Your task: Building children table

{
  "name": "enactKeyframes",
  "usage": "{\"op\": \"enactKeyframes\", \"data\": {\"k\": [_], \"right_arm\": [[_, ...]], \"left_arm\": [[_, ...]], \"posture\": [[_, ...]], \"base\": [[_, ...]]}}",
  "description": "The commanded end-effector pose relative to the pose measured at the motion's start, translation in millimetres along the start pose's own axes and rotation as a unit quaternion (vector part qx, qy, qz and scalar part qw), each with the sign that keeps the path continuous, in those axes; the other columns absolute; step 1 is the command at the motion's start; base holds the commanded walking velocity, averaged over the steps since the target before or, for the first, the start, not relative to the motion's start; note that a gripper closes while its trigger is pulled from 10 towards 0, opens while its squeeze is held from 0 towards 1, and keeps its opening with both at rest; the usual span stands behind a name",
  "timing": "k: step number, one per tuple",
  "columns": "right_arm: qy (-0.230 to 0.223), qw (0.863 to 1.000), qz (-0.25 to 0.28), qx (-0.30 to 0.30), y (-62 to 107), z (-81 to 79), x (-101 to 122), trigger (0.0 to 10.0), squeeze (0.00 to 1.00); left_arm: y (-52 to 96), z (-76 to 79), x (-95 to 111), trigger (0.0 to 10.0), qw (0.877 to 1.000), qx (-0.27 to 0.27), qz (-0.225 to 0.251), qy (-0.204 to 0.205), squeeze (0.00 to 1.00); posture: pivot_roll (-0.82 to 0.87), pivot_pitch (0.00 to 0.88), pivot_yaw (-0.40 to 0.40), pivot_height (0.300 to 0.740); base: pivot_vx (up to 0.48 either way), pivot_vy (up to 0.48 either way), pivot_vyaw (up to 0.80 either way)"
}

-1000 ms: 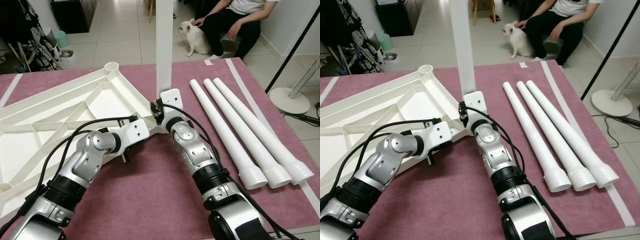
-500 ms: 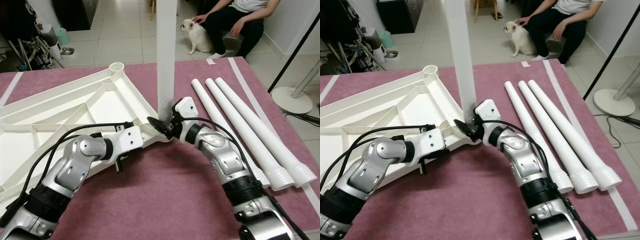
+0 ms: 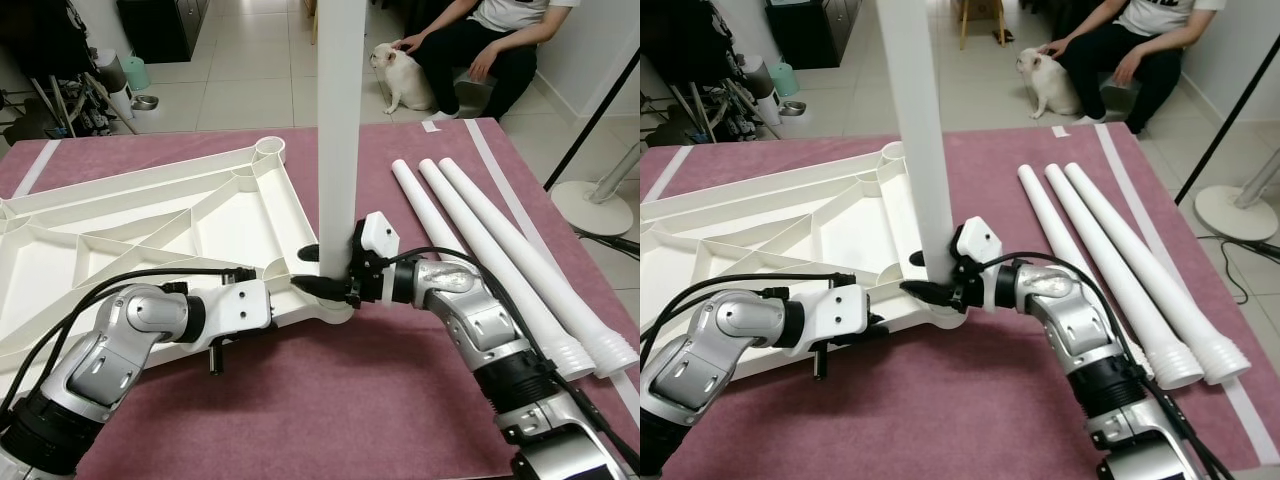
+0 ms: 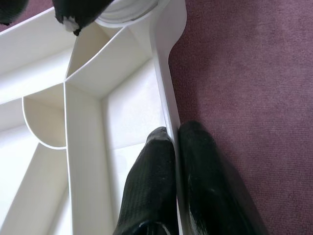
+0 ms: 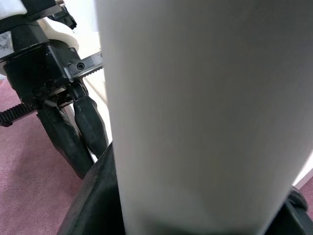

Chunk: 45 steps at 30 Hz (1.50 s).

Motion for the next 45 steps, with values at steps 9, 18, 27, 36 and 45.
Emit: {"op": "enactKeyframes", "data": {"k": [9,18,27,36,45], "right_arm": [[-0.028,0.987,-0.007,-0.155,-47.6,14.1,-16,0.0,0.0],[-0.05,0.938,-0.031,-0.341,-58.4,43.9,-25,0.0,0.0],[-0.053,0.897,-0.01,-0.438,-65.0,58.2,-17,5.8,0.0],[-0.052,0.93,0.062,-0.358,-71.7,44.2,-1,10.0,1.0],[0.008,0.994,0.048,-0.099,-33.9,6.4,6,10.0,0.0]], "left_arm": [[-18.2,-53.6,23,10.0,0.988,0.155,-0.011,-0.011,0.0],[-34.2,-81.2,37,10.0,0.979,0.202,-0.013,0.002,0.0],[-43.8,-93.3,45,10.0,0.977,0.214,-0.021,-0.001,0.0],[-39.3,-85.9,37,10.0,0.978,0.205,-0.024,0.001,0.0],[-11.7,-44.6,39,10.0,0.992,0.111,0.023,-0.047,0.0]], "posture": [[0.1,0.0,0.068,0.74],[0.09,0.0,0.076,0.74],[0.09,0.0,0.079,0.74],[0.09,0.0,0.073,0.74],[0.1,0.0,0.072,0.74]], "base": [[0.0,0.0,0.0],[0.0,0.0,0.0],[0.0,0.0,0.0],[0.0,0.0,0.0],[0.0,0.0,0.0]]}}
Point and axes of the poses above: a point about 5 cm out from each wrist's last joint towards the gripper, its own y axis pointing back from the gripper into the wrist, its own x axis along the axis of the wrist's last joint, z = x × y, the point moved 2 cm from there along -y, pointing out of the wrist towards the gripper, and after that the axes turned 11 degrees about -y, right-handed, at the moved point
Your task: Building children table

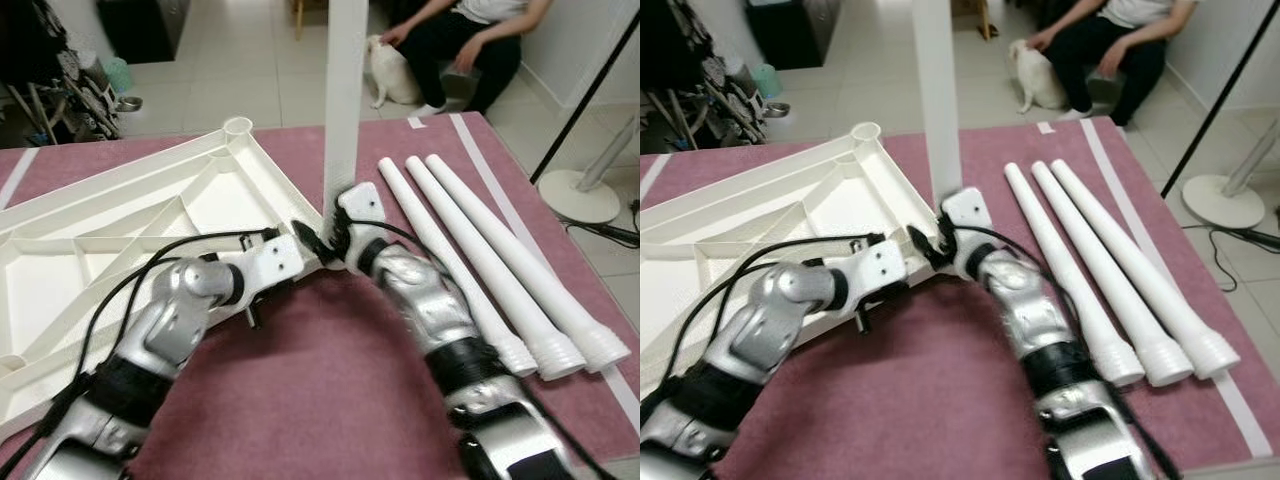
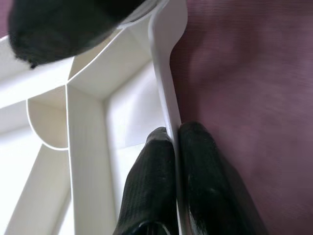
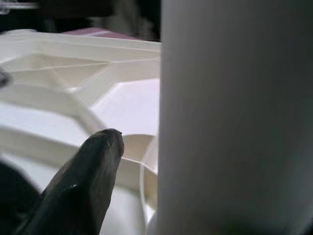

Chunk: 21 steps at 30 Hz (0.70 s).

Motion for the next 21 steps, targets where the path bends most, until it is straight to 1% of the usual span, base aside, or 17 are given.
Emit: {"op": "enactKeyframes", "data": {"k": [1,2,3,5,6,7,9,11,13,14,16,17,18,19,20,21], "right_arm": [[0.013,0.99,-0.017,0.141,10.0,-28.0,1,10.0,0.0],[0.016,0.987,-0.025,0.159,17.1,-26.3,1,10.0,0.0],[0.016,0.987,-0.025,0.159,17.1,-26.3,1,10.0,0.0],[0.018,0.981,-0.04,0.19,28.9,-23.5,0,10.0,0.0],[0.015,0.979,-0.042,0.199,31.8,-23.1,0,4.7,0.0],[0.015,0.979,-0.042,0.199,31.8,-23.1,0,4.7,0.0],[0.006,0.975,-0.044,0.217,34.4,-24.1,2,0.0,0.0],[0.001,0.975,-0.04,0.218,32.4,-25.1,2,0.0,0.0],[0.002,0.982,-0.041,0.185,22.8,-23.3,-1,0.0,0.0],[0.002,0.982,-0.041,0.185,22.8,-23.3,-1,0.0,0.0],[0.011,0.991,-0.05,0.122,10.3,-17.0,-7,0.0,0.0],[0.011,0.991,-0.05,0.122,10.3,-17.0,-7,0.0,0.0],[0.013,0.994,-0.053,0.093,5.2,-13.6,-9,0.0,0.0],[0.007,0.997,-0.055,0.049,-2.4,-8.4,-11,0.0,0.0],[0.007,0.997,-0.055,0.049,-2.4,-8.4,-11,0.0,0.0],[0.002,0.998,-0.056,0.023,-6.8,-5.5,-12,0.0,0.0]], "left_arm": [[25.2,-3.0,35,10.0,0.992,0.007,0.084,-0.097,0.0],[30.6,0.8,33,10.0,0.991,-0.004,0.085,-0.102,0.0],[30.6,0.8,33,10.0,0.991,-0.004,0.085,-0.102,0.0],[39.2,4.0,28,10.0,0.991,-0.013,0.081,-0.104,0.0],[41.5,4.2,26,10.0,0.992,-0.014,0.079,-0.102,0.0],[41.5,4.2,26,10.0,0.992,-0.014,0.079,-0.102,0.0],[44.3,2.2,22,10.0,0.992,-0.011,0.071,-0.101,0.0],[43.7,-0.5,21,10.0,0.993,-0.004,0.069,-0.1,0.0],[39.8,-5.2,23,10.0,0.993,0.01,0.068,-0.097,0.0],[39.8,-5.2,23,10.0,0.993,0.01,0.068,-0.097,0.0],[33.2,-9.2,28,10.0,0.993,0.025,0.071,-0.091,0.0],[33.2,-9.2,28,10.0,0.993,0.025,0.071,-0.091,0.0],[30.0,-11.0,30,10.0,0.993,0.031,0.071,-0.09,0.0],[24.6,-13.9,34,10.0,0.993,0.038,0.071,-0.09,0.0],[24.6,-13.9,34,10.0,0.993,0.038,0.071,-0.09,0.0],[21.4,-15.7,36,10.0,0.992,0.041,0.071,-0.091,0.0]], "posture": [[0.1,0.0,0.072,0.74],[0.1,0.0,0.072,0.74],[0.1,0.0,0.072,0.74],[0.11,0.0,0.066,0.74],[0.11,0.0,0.066,0.74],[0.11,0.0,0.066,0.74],[0.11,0.0,0.065,0.74],[0.11,0.0,0.063,0.74],[0.11,0.0,0.063,0.74],[0.11,0.0,0.063,0.74],[0.11,0.0,0.063,0.74],[0.11,0.0,0.063,0.74],[0.11,0.0,0.063,0.74],[0.11,0.0,0.064,0.74],[0.11,0.0,0.064,0.74],[0.1,0.0,0.065,0.74]], "base": [[0.0,0.0,0.0],[0.0,0.0,0.0],[0.0,0.0,0.0],[0.0,0.0,0.0],[0.0,0.0,0.0],[0.0,0.0,0.0],[0.0,0.0,0.0],[0.0,0.0,0.0],[0.0,0.0,0.0],[0.0,0.0,0.0],[0.0,0.0,0.0],[0.0,0.0,0.0],[0.0,0.0,0.0],[0.0,0.0,0.0],[0.0,0.0,0.0],[0.0,0.0,0.0]]}}
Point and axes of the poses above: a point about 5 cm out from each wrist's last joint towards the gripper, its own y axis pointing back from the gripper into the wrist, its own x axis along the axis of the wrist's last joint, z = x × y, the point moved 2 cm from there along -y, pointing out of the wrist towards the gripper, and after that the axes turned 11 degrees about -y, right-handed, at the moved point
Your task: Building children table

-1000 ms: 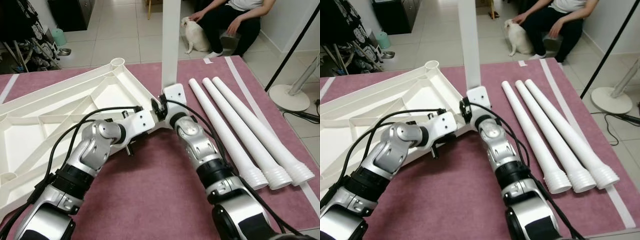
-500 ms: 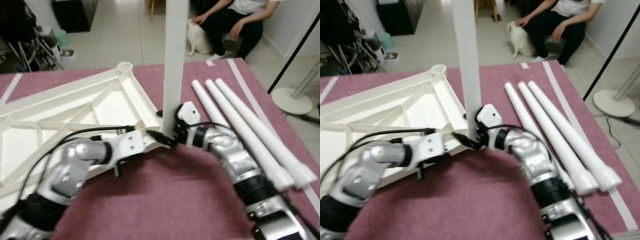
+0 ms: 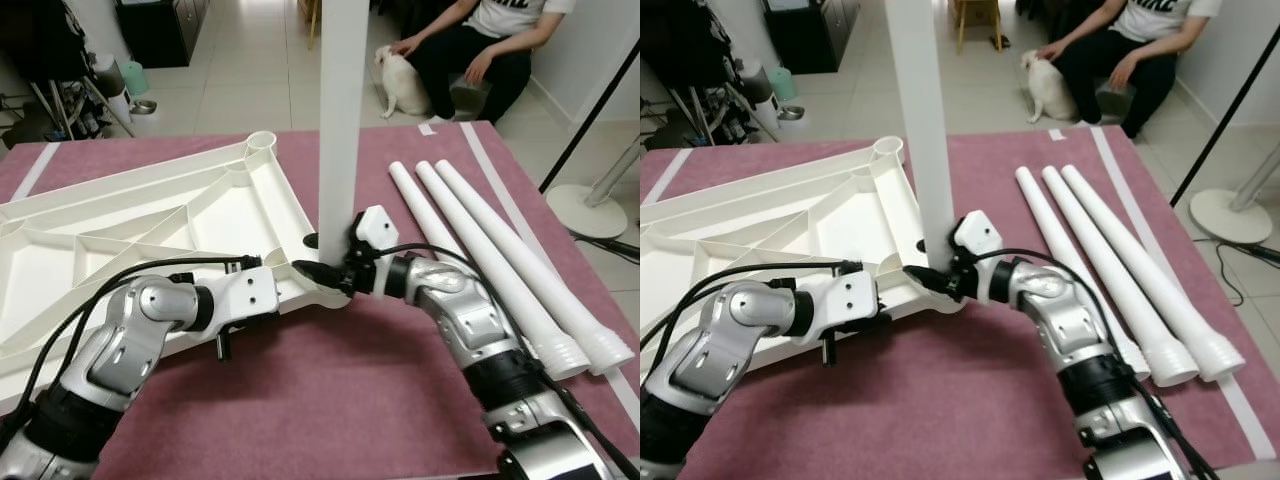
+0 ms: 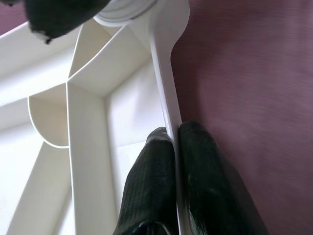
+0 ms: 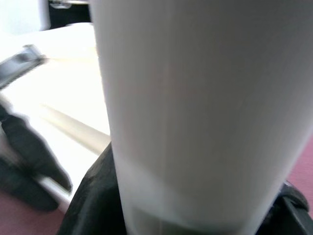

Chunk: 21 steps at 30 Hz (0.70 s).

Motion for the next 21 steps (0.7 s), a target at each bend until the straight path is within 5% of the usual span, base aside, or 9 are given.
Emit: {"op": "enactKeyframes", "data": {"k": [1,5,12,13,14,15,19,20,21], "right_arm": [[-0.004,0.998,-0.033,-0.057,-12.2,2.5,-13,0.0,0.0],[-0.022,0.975,-0.055,-0.214,-28.9,14.0,-25,0.0,0.0],[-0.026,0.953,-0.059,-0.296,-40.9,11.0,-30,0.0,0.0],[-0.024,0.953,-0.053,-0.297,-43.1,9.2,-29,4.6,0.0],[-0.024,0.954,-0.044,-0.297,-45.2,7.8,-26,4.6,0.0],[-0.023,0.956,-0.04,-0.29,-46.9,6.2,-24,10.0,0.0],[-0.031,0.961,-0.016,-0.273,-48.3,3.7,-18,10.0,0.0],[-0.042,0.966,0.0,-0.255,-47.7,2.4,-15,10.0,1.0],[-0.042,0.966,0.0,-0.255,-47.7,2.4,-15,10.0,1.0]], "left_arm": [[0.3,-25.8,44,10.0,0.993,0.079,0.063,-0.065,0.0],[-20.1,-47.4,57,10.0,0.99,0.121,0.058,-0.041,0.0],[-33.2,-61.0,71,10.0,0.987,0.145,0.063,-0.027,0.0],[-33.6,-61.1,72,10.0,0.987,0.144,0.066,-0.028,0.0],[-33.8,-61.1,73,10.0,0.987,0.143,0.067,-0.028,0.0],[-33.5,-60.7,73,10.0,0.987,0.142,0.068,-0.028,0.0],[-31.5,-58.8,69,10.0,0.988,0.14,0.066,-0.028,0.0],[-29.9,-57.4,67,10.0,0.988,0.139,0.064,-0.027,0.0],[-29.9,-57.4,67,10.0,0.988,0.139,0.064,-0.027,0.0]], "posture": [[0.1,0.0,0.069,0.74],[0.09,0.0,0.076,0.74],[0.09,0.0,0.08,0.74],[0.09,0.0,0.082,0.74],[0.09,0.0,0.082,0.74],[0.09,0.0,0.082,0.74],[0.09,0.0,0.08,0.74],[0.09,0.0,0.076,0.74],[0.09,0.0,0.076,0.74]], "base": [[0.0,0.0,0.0],[0.0,0.0,0.0],[0.0,0.0,0.0],[0.0,0.0,0.0],[0.0,0.0,0.0],[0.0,0.0,0.0],[0.0,0.0,0.0],[0.0,0.0,0.0],[0.0,0.0,0.0]]}}
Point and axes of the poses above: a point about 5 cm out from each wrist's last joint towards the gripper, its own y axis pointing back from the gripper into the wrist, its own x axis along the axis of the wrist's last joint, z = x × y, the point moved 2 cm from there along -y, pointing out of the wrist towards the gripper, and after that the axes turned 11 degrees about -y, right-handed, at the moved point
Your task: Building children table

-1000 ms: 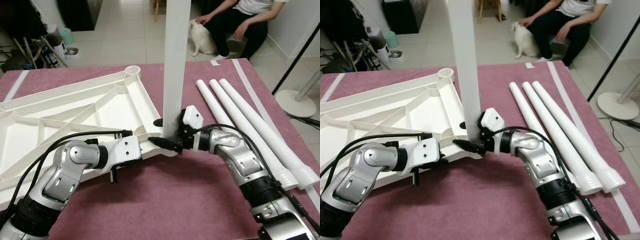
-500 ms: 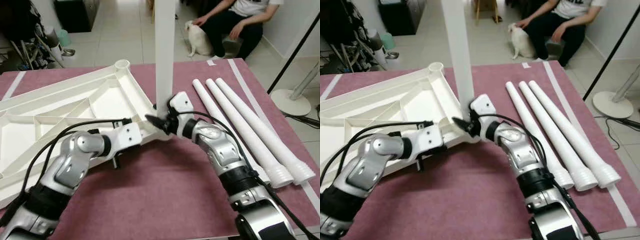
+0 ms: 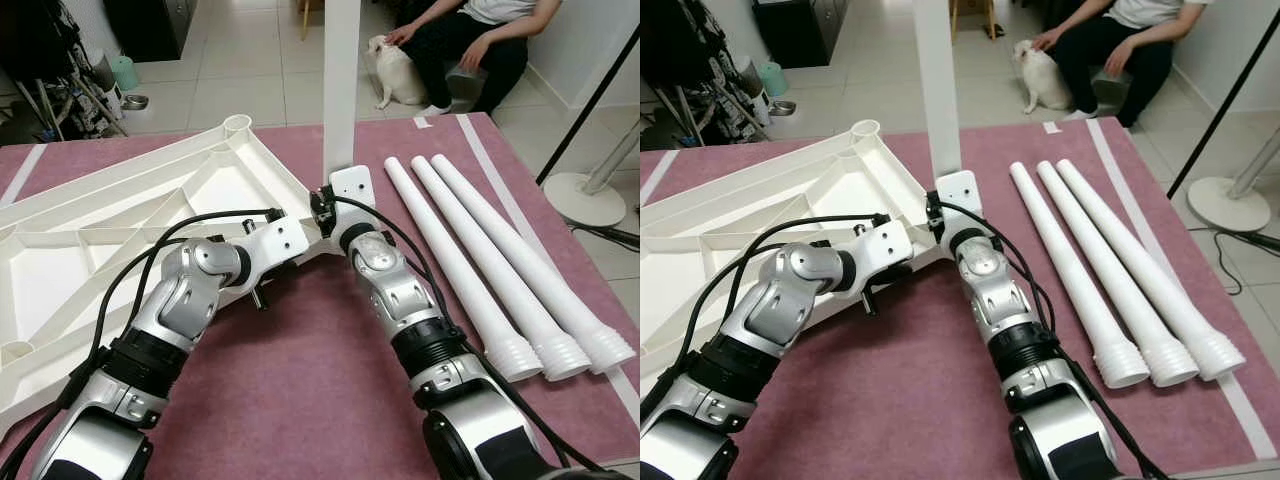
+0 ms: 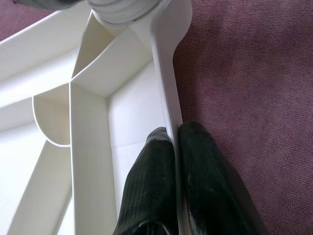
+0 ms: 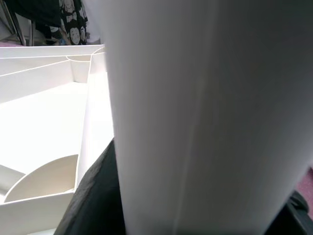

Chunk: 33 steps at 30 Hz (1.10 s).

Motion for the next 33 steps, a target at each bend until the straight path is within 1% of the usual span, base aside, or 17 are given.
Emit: {"op": "enactKeyframes", "data": {"k": [1,3,4,5,6,8,9,11,14,17,19,20,26,28,29,31,33], "right_arm": [[-0.003,0.997,-0.03,0.075,4.1,-26.0,-16,10.0,1.0],[0.0,0.996,-0.02,0.09,5.1,-27.6,-13,10.0,1.0],[-0.008,0.992,-0.014,0.129,8.6,-31.1,-9,10.0,0.82],[-0.013,0.988,-0.011,0.151,10.7,-33.7,-7,10.0,0.82],[-0.018,0.979,-0.006,0.202,18.2,-34.9,-2,10.0,0.0],[-0.012,0.966,0.0,0.258,28.0,-35.3,2,10.0,0.0],[0.008,0.934,-0.008,0.357,50.1,-30.4,5,10.0,0.0],[0.008,0.934,-0.008,0.357,50.1,-30.4,5,10.0,0.0],[0.032,0.897,-0.044,0.439,72.2,-17.8,2,10.0,0.0],[0.041,0.883,-0.061,0.463,78.2,-11.2,0,10.0,0.0],[0.037,0.874,-0.065,0.48,79.8,-10.0,1,2.6,0.0],[0.032,0.871,-0.064,0.485,79.6,-10.8,2,0.0,0.0],[0.04,0.909,-0.06,0.41,57.2,-16.8,-3,0.0,0.0],[0.04,0.909,-0.06,0.41,57.2,-16.8,-3,0.0,0.0],[0.043,0.936,-0.068,0.344,43.4,-15.2,-9,0.0,0.0],[0.043,0.936,-0.068,0.344,43.4,-15.2,-9,0.0,0.0],[0.024,0.969,-0.082,0.234,25.3,-12.1,-18,0.0,0.0]], "left_arm": [[11.3,-18.7,55,10.0,0.988,0.101,0.094,-0.072,0.0],[12.4,-17.8,53,10.0,0.988,0.099,0.093,-0.072,0.0],[15.4,-15.4,51,10.0,0.989,0.092,0.094,-0.073,0.0],[17.0,-14.1,50,10.0,0.989,0.088,0.095,-0.073,0.0],[23.2,-8.6,48,10.0,0.989,0.072,0.102,-0.079,0.0],[30.2,-2.6,46,10.0,0.989,0.054,0.109,-0.089,0.0],[45.9,11.2,40,10.0,0.986,0.012,0.121,-0.113,0.0],[45.9,11.2,40,10.0,0.986,0.012,0.121,-0.113,0.0],[62.5,21.5,31,10.0,0.983,-0.022,0.129,-0.127,0.0],[68.2,22.8,27,10.0,0.983,-0.029,0.127,-0.126,0.0],[69.8,20.4,24,10.0,0.984,-0.025,0.122,-0.124,0.0],[69.5,18.7,23,10.0,0.985,-0.02,0.119,-0.123,0.0],[62.2,15.8,29,10.0,0.986,-0.001,0.119,-0.119,0.0],[62.2,15.8,29,10.0,0.986,-0.001,0.119,-0.119,0.0],[56.4,11.3,34,10.0,0.986,0.014,0.119,-0.116,0.0],[56.4,11.3,34,10.0,0.986,0.014,0.119,-0.116,0.0],[43.4,1.6,41,10.0,0.987,0.041,0.112,-0.109,0.0]], "posture": [[0.09,0.0,0.075,0.74],[0.09,0.0,0.075,0.74],[0.09,0.0,0.074,0.74],[0.09,0.0,0.074,0.74],[0.1,0.0,0.073,0.74],[0.1,0.0,0.073,0.74],[0.1,0.0,0.071,0.74],[0.1,0.0,0.071,0.74],[0.1,0.0,0.069,0.74],[0.1,0.0,0.066,0.74],[0.1,0.0,0.063,0.74],[0.11,0.0,0.061,0.74],[0.11,0.0,0.06,0.74],[0.11,0.0,0.06,0.74],[0.11,0.0,0.062,0.74],[0.11,0.0,0.062,0.74],[0.1,0.0,0.064,0.74]], "base": [[0.0,0.0,0.0],[0.0,0.0,0.0],[0.0,0.0,0.0],[0.0,0.0,0.0],[0.0,0.0,0.0],[0.0,0.0,0.0],[0.0,0.0,0.0],[0.0,0.0,0.0],[0.0,0.0,0.0],[0.0,0.0,0.0],[0.0,0.0,0.0],[0.0,0.0,0.0],[0.0,0.0,0.0],[0.0,0.0,0.0],[0.0,0.0,0.0],[0.0,0.0,0.0],[0.0,0.0,0.0]]}}
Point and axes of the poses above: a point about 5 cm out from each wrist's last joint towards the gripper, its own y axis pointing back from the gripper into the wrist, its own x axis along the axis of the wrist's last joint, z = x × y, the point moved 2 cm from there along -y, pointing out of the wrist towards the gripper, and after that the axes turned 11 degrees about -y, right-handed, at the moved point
